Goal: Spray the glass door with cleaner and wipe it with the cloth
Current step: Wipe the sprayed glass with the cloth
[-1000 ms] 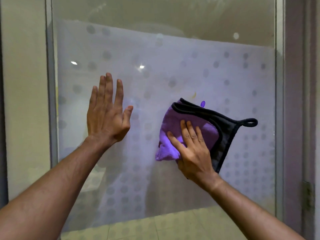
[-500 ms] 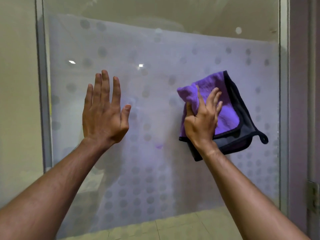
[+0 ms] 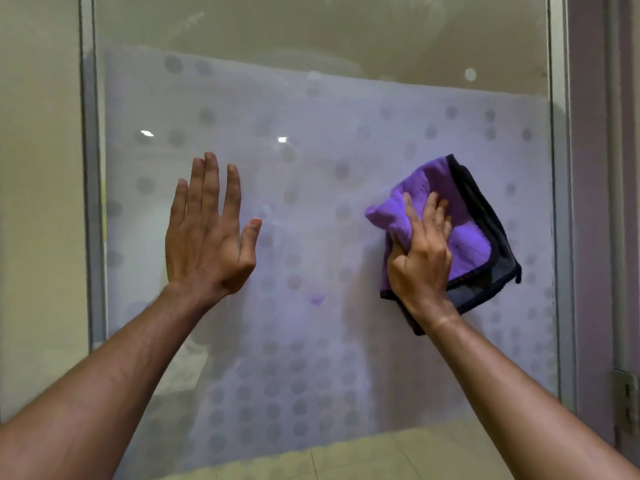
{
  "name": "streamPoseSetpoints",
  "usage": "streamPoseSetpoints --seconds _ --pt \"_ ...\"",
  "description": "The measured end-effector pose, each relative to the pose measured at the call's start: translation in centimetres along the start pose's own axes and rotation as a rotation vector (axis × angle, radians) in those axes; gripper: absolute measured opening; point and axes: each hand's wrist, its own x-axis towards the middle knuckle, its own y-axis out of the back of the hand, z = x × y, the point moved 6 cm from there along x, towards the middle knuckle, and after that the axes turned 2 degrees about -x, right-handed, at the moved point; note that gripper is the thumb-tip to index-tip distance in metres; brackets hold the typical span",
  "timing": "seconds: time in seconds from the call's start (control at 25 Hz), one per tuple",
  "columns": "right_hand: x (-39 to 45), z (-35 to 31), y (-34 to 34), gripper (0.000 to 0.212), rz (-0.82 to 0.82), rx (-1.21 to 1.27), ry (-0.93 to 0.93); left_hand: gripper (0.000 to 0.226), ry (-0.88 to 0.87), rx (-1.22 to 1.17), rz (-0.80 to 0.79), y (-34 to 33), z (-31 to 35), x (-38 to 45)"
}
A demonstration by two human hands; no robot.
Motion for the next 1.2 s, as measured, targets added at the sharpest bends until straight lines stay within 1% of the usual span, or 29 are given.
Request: streamPoseSetpoints --seconds 0.08,0.16,0.2,0.28,0.36,0.4,0.44,0.48,0.56,0.64,0.72,0.8,0.84,0.96,1.04,1.12,1.16,1.2 --pt "2.0 -2.1 -0.9 0.057 0.005 0.04 -0.026 0.075 0.001 0.006 -0.001 -0.1 0.0 0.0" --pt "3.2 -5.0 -1.8 0.058 -0.02 0.06 0.038 0.075 -0.002 0.008 0.005 -0.1 0.1 0.1" --pt "3.2 -6.6 -2.2 0.058 -0.046 0.071 0.123 0.075 -0.005 0.009 0.008 -0.1 0.2 0.1" --pt "1.2 -9.4 -3.0 0.056 -0.099 0.05 0.351 0.076 -0.009 0.01 0.005 -0.1 0.1 0.1" --pt "-1.2 -9.6 -3.0 0.053 -0.128 0.007 0.528 0.076 -0.016 0.003 0.001 0.0 -0.1 0.1" --pt "-1.7 -8.5 -2.6 0.053 -0.127 -0.014 0.559 0.076 -0.012 -0.002 0.0 0.1 -0.3 0.1" --pt "-1.7 -7.1 -2.1 0.057 -0.113 -0.04 0.542 0.076 -0.009 -0.006 -0.007 0.1 -0.5 0.1" --pt "-1.2 -5.7 -1.4 0.062 -0.097 -0.062 0.476 0.077 -0.005 -0.007 -0.018 0.1 -0.6 0.1" --pt "0.4 -3.8 -0.7 0.067 -0.074 -0.063 0.279 0.077 0.004 -0.001 -0.02 0.0 -0.8 0.0" --pt "2.2 -4.0 -1.1 0.063 -0.039 -0.032 0.123 0.075 0.001 0.003 -0.015 -0.2 -0.8 -0.1" --pt "4.2 -6.0 -1.9 0.06 -0.018 0.012 0.074 0.074 -0.005 0.01 -0.008 -0.3 -0.7 -0.1" --pt "5.8 -8.5 -2.8 0.059 -0.032 0.033 0.123 0.074 -0.005 0.017 -0.003 -0.3 -0.7 0.0" --pt "5.9 -9.8 -3.2 0.059 -0.049 0.031 0.182 0.074 -0.009 0.015 -0.002 -0.3 -0.6 0.0" --pt "3.3 -12.9 -4.0 0.055 -0.113 0.046 0.487 0.073 -0.021 0.023 -0.015 -0.1 -0.5 0.1" --pt "0.0 -12.4 -3.9 0.05 -0.176 0.045 0.671 0.072 -0.023 0.013 -0.02 0.1 -0.5 0.1" --pt "-2.1 -9.4 -3.3 0.05 -0.267 0.04 0.723 0.071 -0.01 -0.005 -0.021 0.2 -0.8 0.1" --pt "-2.1 -7.6 -2.7 0.05 -0.291 0.041 0.69 0.071 -0.003 -0.008 -0.025 0.2 -0.9 0.1" --pt "-1.4 -6.0 -2.1 0.053 -0.296 0.037 0.604 0.071 0.004 -0.005 -0.026 0.2 -1.1 0.0"
